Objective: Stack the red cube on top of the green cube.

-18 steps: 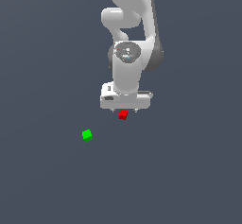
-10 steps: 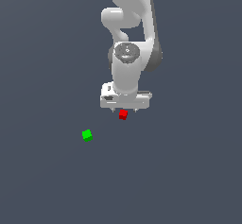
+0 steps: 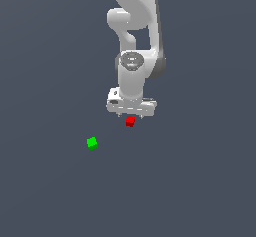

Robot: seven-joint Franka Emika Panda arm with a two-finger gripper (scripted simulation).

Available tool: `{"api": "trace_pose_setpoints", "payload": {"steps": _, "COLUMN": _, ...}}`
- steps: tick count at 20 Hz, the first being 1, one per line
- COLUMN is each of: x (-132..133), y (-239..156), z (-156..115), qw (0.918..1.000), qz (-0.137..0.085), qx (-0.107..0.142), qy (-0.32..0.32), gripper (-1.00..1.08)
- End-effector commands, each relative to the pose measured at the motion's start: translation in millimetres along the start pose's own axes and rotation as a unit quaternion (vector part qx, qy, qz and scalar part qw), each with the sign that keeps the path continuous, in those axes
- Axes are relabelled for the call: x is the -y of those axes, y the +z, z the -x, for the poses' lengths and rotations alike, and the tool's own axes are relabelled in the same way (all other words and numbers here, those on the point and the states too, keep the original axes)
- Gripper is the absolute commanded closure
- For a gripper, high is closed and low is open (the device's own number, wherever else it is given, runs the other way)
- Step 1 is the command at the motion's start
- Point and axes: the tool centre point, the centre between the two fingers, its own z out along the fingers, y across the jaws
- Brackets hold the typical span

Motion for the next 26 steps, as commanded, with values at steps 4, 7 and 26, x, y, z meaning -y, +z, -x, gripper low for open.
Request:
{"api": "trace_pose_setpoints", "payload": {"steps": 4, "x": -3, "y": 26, "z": 18, "qw": 0.9991, "qz": -0.002, "qx": -0.007, "qy": 0.042, "gripper": -0.92}}
{"api": "trace_pose_setpoints", "payload": {"steps": 7, "x": -3, "y": 36, "z": 25, "qw": 0.9982, "qz": -0.003, "qx": -0.010, "qy": 0.059, "gripper": -0.92}}
{"api": "trace_pose_setpoints", "payload": {"steps": 26, "x": -3, "y": 68, "z": 33, "qw": 0.9968, "qz": -0.004, "qx": -0.013, "qy": 0.078, "gripper": -0.92}}
